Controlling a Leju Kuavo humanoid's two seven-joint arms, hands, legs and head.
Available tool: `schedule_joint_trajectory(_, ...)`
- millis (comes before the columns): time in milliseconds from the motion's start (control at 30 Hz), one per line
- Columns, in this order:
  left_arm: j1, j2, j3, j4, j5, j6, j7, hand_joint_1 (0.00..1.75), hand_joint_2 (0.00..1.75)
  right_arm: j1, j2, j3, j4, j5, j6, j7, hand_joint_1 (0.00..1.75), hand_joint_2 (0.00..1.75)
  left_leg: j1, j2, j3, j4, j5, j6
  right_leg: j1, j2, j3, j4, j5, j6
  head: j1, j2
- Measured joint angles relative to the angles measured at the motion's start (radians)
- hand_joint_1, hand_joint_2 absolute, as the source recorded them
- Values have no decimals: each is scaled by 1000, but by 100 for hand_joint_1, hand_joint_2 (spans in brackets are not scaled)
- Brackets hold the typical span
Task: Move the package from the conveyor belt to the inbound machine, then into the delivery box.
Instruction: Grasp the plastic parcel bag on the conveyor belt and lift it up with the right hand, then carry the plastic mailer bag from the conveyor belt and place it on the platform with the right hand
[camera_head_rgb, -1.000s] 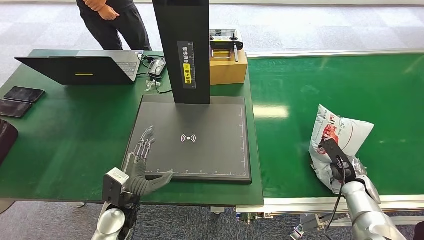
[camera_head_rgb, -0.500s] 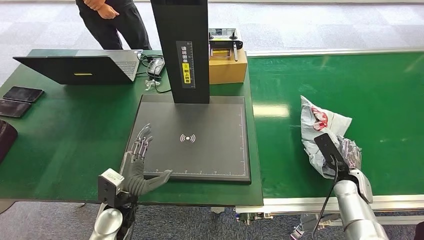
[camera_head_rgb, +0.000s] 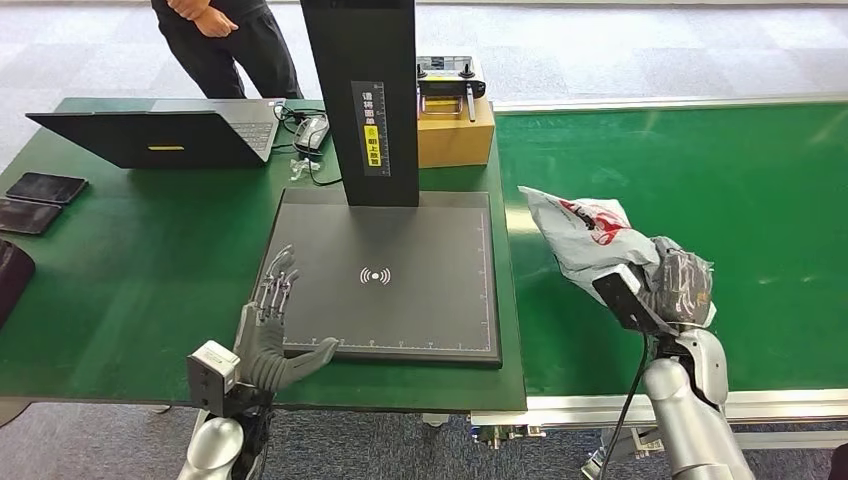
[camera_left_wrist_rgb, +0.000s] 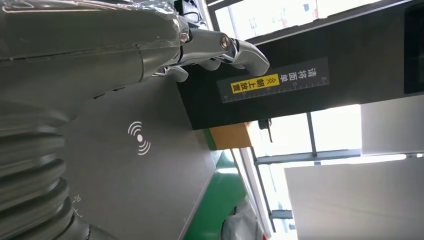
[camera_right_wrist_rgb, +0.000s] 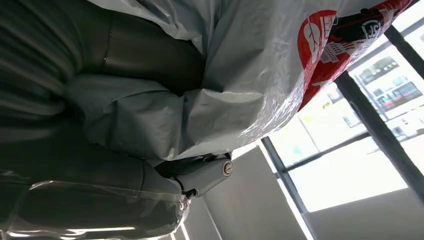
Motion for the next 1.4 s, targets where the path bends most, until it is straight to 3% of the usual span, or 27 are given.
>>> schedule_joint_trajectory(367,-1,0,5,0,21,3,-21,0,175,8,4,185,-130,227,-130,28,175,175,0,0,-1,0,0,0,0,0,-1,1,0,0,0,0)
schedule_joint_trajectory(567,-4,0,8,0,37,8,-40,0,175,-27,15,359,-115,387,-153,61,175,175,0,0,-2,0,1,-1,0,0,-3,2,0,-1,0,0)
schedule_joint_trajectory(967,-25,0,16,1,76,-9,-44,0,175,-181,76,675,114,320,-114,18,175,175,0,1,-2,0,3,-3,0,1,-4,3,2,-3,0,0)
schedule_joint_trajectory(1200,-34,3,17,2,82,-1,-43,0,175,-243,119,768,273,302,-92,8,175,175,0,1,-2,0,4,-5,0,1,-4,3,2,-4,0,0)
schedule_joint_trajectory(1400,-41,9,16,6,89,0,-43,0,175,-269,137,826,419,272,-118,-82,175,175,0,1,-1,0,4,-5,0,1,-4,3,3,-5,0,0)
